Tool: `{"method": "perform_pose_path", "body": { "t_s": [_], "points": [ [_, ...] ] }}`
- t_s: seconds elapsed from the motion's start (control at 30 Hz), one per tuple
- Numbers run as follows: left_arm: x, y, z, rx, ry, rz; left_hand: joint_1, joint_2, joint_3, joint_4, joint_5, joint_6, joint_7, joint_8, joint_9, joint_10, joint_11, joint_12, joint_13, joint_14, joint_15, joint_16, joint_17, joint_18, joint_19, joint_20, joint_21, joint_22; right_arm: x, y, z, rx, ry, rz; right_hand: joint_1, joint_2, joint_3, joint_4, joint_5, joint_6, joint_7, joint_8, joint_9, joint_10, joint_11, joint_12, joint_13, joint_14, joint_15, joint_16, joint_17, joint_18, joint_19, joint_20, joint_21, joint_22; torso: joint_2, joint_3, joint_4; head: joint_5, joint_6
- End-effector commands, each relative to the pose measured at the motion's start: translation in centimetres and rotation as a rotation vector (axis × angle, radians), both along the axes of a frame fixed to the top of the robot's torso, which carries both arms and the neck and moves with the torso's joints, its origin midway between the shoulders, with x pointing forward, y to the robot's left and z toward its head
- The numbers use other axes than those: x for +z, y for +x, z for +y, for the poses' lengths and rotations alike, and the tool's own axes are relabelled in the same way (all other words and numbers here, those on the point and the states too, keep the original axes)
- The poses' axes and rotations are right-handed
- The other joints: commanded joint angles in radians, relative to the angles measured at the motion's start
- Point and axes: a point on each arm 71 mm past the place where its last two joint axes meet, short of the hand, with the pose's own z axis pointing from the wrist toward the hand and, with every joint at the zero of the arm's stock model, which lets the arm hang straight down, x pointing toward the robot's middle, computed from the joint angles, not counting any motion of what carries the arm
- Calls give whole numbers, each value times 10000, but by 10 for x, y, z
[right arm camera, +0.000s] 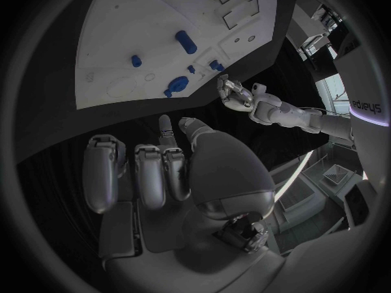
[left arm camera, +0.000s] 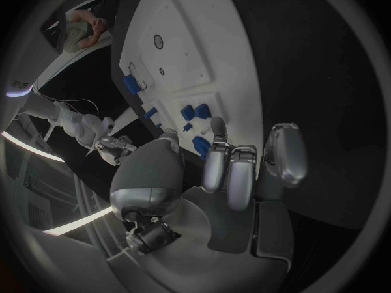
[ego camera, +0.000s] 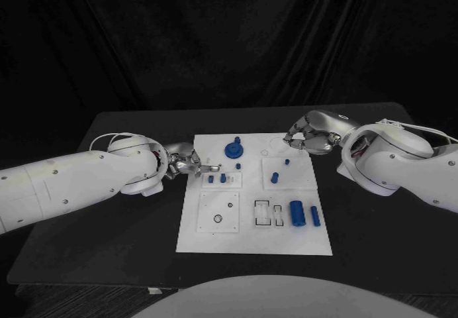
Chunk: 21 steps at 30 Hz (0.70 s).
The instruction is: Assemble the parts on the task board
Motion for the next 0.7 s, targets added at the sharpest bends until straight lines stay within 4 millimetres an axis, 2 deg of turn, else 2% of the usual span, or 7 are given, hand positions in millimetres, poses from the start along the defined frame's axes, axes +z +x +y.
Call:
{"method": "perform_pose_path", "body": {
  "t_s": [0.03,0.2,0.4,0.47,0.53,0.6,0.7],
  "points": [
    [25,8,-2,133,-1678,-1260,-204,51,-402,9,-28,-3,-120,227,225,235,-39,185,1829,1042,-84,27,2635,-121,197,-34,294,1790,0,-1,-2,-138,36,-60,114,-2,39,-35,63,61,25,-36,-11,1058,2,-63,2630,947,-2,-43,2026,164,271,28,-54,2090,0,-1,1,21,2],
    [55,19,5,359,-2755,-1636,-537,51,-810,20,-28,-45,-140,365,381,370,-61,297,1933,1042,-103,27,2635,-167,319,-60,503,1849,0,0,-3,-193,37,-82,114,-2,39,-35,63,61,25,-36,-11,1058,2,-63,2630,947,-2,-43,2026,164,271,28,-54,2090,-8,-6,4,60,2],
    [69,26,2,122,-3091,-1639,-230,254,-873,-14,-26,-70,-155,459,487,422,-73,341,1974,1042,-112,27,2635,-189,365,-74,606,1875,0,1,-3,-192,32,-93,117,-8,44,-43,73,60,26,-38,-12,1058,3,-63,2630,947,-2,-42,2027,163,272,27,-52,2091,-15,3,-2,76,2],
    [70,28,-2,-80,-3138,-1602,644,615,-687,-200,2,-129,-162,500,551,382,-74,309,1946,1042,-110,27,2635,-184,333,-75,594,1866,0,1,-4,-188,31,-94,117,-8,44,-43,73,60,26,-38,-12,1058,3,-63,2630,947,-2,-42,2027,163,272,27,-52,2091,-11,3,-5,57,2],
    [69,28,-6,-368,-3069,-1733,2425,952,-156,-759,998,-242,-246,530,600,313,-132,252,1897,1042,-132,27,2635,-176,307,-78,587,1858,0,1,-4,-188,29,-93,117,-8,44,-43,73,60,26,-38,-12,1058,3,-63,2630,947,-2,-42,2027,163,272,27,-52,2091,-15,11,-1,36,2],
    [67,27,-9,-805,-2895,-1982,2979,919,-215,-539,1158,-268,-236,522,566,264,-121,211,1863,1042,-146,27,2635,-165,268,-90,562,1844,0,0,-5,-194,30,-94,115,-12,46,-45,77,61,28,-38,-13,1058,4,-63,2630,948,-2,-41,2032,162,275,27,-48,2093,-22,22,-10,30,2],
    [65,26,-12,-1135,-2651,-2279,4001,872,-111,-558,1434,-305,-268,460,458,-19,-152,-46,1637,1042,-157,27,2635,-143,188,-109,484,1816,0,0,-5,-196,32,-99,115,-12,46,-45,77,61,28,-38,-13,1058,4,-63,2630,948,-2,-41,2032,162,275,27,-48,2093,-16,24,-10,47,2]
  ]
}}
